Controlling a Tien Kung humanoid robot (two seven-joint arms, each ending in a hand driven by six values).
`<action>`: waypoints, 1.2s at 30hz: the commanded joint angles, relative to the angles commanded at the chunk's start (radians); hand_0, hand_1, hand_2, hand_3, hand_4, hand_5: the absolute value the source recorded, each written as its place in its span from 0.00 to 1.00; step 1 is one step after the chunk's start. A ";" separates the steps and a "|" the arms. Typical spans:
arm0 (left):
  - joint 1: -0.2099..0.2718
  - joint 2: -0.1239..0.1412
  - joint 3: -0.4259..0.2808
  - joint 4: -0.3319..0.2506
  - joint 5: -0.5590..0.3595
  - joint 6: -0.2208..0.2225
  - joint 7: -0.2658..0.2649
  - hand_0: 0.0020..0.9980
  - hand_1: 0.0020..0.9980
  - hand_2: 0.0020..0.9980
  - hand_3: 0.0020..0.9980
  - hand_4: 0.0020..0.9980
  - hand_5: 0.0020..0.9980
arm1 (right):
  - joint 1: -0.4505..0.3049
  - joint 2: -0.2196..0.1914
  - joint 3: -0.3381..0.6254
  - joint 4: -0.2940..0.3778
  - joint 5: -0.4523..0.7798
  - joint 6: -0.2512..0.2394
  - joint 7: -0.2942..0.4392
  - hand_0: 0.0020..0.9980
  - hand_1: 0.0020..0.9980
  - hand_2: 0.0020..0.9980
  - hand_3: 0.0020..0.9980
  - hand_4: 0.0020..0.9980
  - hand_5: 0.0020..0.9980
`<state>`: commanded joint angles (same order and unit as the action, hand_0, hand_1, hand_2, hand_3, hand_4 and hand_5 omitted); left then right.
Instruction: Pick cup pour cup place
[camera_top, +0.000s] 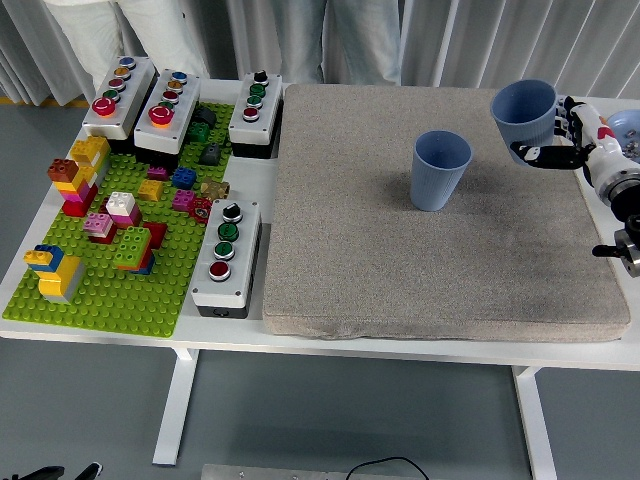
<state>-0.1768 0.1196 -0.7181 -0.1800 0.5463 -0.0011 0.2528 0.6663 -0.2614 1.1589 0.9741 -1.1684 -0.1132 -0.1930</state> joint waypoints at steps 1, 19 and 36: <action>0.000 0.000 0.000 0.000 0.000 0.000 0.000 0.77 0.81 0.83 0.67 0.53 0.91 | -0.003 0.000 0.016 -0.002 0.045 0.009 -0.009 0.90 0.76 0.66 0.62 0.64 0.00; -0.001 -0.006 0.011 0.000 0.001 -0.005 0.001 0.77 0.81 0.83 0.67 0.53 0.91 | -0.081 0.062 0.093 -0.062 0.515 0.156 0.015 0.88 0.74 0.65 0.62 0.65 0.00; 0.000 -0.008 0.042 0.000 -0.007 -0.011 0.000 0.77 0.81 0.83 0.67 0.53 0.91 | -0.097 0.059 -0.015 -0.174 0.404 0.146 0.227 0.88 0.74 0.64 0.61 0.64 0.00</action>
<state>-0.1772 0.1114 -0.6757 -0.1800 0.5394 -0.0118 0.2530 0.5695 -0.2022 1.1439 0.8002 -0.7641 0.0326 0.0343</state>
